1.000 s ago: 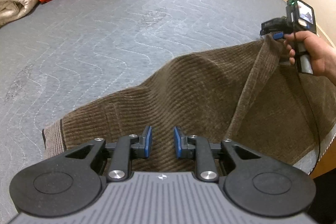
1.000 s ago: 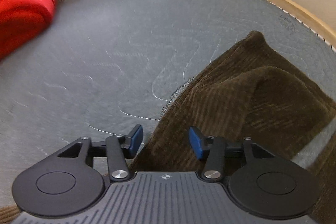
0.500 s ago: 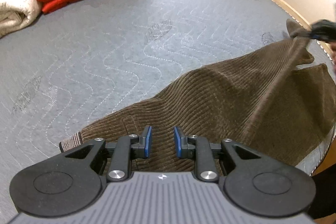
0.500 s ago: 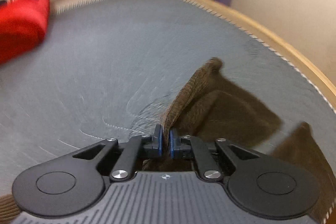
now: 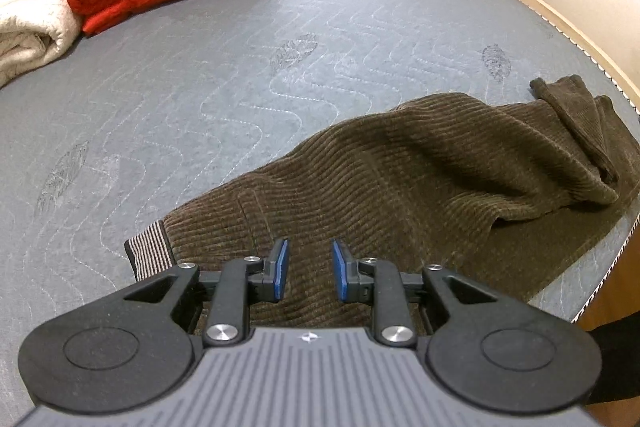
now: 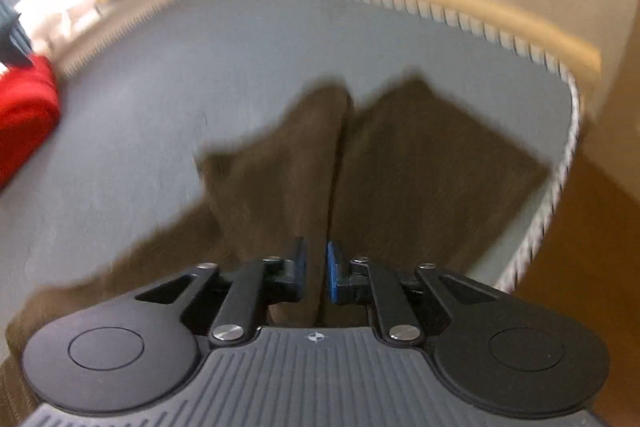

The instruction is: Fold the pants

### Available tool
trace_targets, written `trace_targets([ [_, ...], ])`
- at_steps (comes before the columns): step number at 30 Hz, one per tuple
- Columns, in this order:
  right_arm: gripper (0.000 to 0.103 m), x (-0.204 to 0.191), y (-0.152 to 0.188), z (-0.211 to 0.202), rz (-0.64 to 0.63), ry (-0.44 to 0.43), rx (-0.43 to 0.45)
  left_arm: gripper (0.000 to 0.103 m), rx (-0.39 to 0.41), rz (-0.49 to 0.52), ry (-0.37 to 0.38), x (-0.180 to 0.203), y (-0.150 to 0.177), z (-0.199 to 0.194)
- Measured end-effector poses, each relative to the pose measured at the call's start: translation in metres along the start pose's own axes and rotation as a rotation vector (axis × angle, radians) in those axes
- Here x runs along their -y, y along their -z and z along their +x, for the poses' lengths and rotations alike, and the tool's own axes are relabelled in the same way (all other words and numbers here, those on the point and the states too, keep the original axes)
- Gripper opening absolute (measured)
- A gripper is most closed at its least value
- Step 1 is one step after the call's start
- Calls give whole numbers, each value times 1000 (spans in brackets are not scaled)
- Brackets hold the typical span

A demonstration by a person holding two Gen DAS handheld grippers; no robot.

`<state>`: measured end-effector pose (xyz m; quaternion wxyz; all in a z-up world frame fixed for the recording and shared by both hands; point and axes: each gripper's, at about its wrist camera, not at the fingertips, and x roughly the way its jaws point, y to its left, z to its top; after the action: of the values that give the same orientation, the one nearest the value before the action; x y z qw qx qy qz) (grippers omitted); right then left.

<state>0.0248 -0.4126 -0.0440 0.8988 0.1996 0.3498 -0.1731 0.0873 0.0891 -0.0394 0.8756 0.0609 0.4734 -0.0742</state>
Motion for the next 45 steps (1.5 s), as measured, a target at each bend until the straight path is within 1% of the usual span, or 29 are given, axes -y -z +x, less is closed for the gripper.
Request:
trace_targets([
  [1,47,-3,-4,5,-29,-29,11,28,-2,4,-6,1,0,1],
  [2,52,-8,-6,13,-60,-56,5,28,-6,8,-11,1,-1,3],
  [4,50,-21,-8,36,-151,-115,-21,29,-16,10,-21,1,-2,8],
  [5,50,-30,-8,48,-215,-124,-34,29,-24,10,-24,1,-3,12],
  [8,50,-61,-1,82,-404,-102,-38,31,-60,10,-8,1,-3,22],
  [9,50,-71,1,96,-460,-81,-40,36,-80,14,8,2,-2,26],
  [10,50,-82,3,107,-491,-70,-46,41,-103,19,23,2,0,30],
  [14,50,-110,14,147,-596,-16,-91,47,-180,37,80,2,6,44],
  [15,50,-113,19,157,-630,0,-107,50,-199,47,89,3,7,47],
  [17,50,-123,26,165,-679,10,-99,58,-248,84,118,6,13,54],
  [18,50,-124,26,167,-701,12,-88,63,-268,116,114,10,16,58],
  [19,49,-125,25,167,-710,8,-84,65,-280,153,93,14,18,60],
  [20,37,-124,22,165,-704,-4,-79,65,-289,190,70,18,21,63],
  [21,8,-120,17,162,-685,-18,-69,69,-297,211,61,20,23,65],
  [23,7,-110,4,153,-627,-7,-38,75,-330,235,70,21,27,73],
  [25,6,-88,-19,136,-490,-28,13,77,-347,290,62,27,33,80],
  [27,6,-55,-49,107,-314,-29,122,76,-349,351,40,33,39,84],
  [29,6,-10,-73,73,-106,-24,239,65,-334,395,26,37,43,83],
  [30,6,21,-81,54,22,-13,297,50,-325,419,24,38,44,81],
  [31,6,46,-82,44,112,3,326,35,-320,437,27,40,45,78],
  [32,6,69,-78,37,186,30,337,28,-312,453,30,40,46,73],
  [33,6,91,-70,36,240,67,317,21,-303,466,32,40,47,67],
  [34,6,106,-63,40,261,96,278,18,-293,479,32,39,47,60],
  [36,7,136,-45,61,313,145,148,16,-278,473,50,29,48,44],
  [38,8,163,-25,86,407,153,-2,14,-263,453,70,14,51,30],
  [39,13,174,-16,97,448,140,-65,4,-266,443,83,7,53,24],
  [41,16,185,-7,106,509,126,-88,4,-282,433,106,-5,59,18],
  [42,21,188,-7,108,524,110,-84,0,-296,438,106,-9,63,17],
  [45,34,196,-9,107,559,103,-56,0,-340,423,19,-21,67,24],
])
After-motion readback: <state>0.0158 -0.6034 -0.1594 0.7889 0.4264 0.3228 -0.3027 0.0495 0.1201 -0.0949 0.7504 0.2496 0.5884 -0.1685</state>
